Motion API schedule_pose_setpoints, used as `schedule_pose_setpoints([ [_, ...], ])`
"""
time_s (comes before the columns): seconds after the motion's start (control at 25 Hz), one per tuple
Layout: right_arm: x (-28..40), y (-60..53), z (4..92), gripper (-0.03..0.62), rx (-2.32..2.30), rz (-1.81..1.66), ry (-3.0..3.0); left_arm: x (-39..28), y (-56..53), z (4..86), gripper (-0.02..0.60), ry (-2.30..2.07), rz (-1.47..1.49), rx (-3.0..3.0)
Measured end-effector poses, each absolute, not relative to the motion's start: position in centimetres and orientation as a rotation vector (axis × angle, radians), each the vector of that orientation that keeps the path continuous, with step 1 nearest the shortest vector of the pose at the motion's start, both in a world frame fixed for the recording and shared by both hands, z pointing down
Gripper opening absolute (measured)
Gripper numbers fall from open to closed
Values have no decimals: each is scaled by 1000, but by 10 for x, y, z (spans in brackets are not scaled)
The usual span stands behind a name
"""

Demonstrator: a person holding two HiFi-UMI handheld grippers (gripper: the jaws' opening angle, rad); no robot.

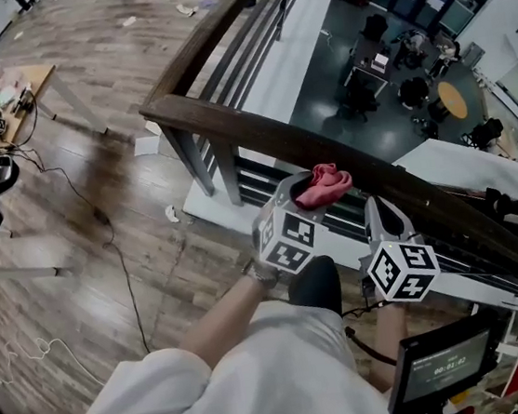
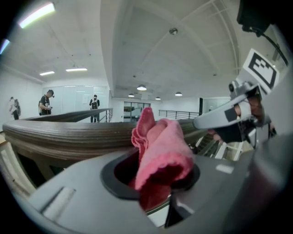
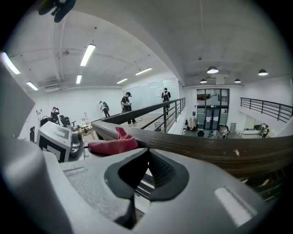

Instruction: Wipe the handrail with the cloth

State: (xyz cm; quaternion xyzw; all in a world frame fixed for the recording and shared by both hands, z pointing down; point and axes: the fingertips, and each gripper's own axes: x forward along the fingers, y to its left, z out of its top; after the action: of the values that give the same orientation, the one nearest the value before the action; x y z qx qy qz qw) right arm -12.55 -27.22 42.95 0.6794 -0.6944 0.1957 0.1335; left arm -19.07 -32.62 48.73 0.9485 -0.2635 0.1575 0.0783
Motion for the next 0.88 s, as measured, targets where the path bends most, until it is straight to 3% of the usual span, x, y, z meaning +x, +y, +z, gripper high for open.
schedule_pose_setpoints([
  [0.88, -165, -332, 410, 3, 1925, 507, -2118, -248, -358, 487, 140, -874, 562, 2889],
])
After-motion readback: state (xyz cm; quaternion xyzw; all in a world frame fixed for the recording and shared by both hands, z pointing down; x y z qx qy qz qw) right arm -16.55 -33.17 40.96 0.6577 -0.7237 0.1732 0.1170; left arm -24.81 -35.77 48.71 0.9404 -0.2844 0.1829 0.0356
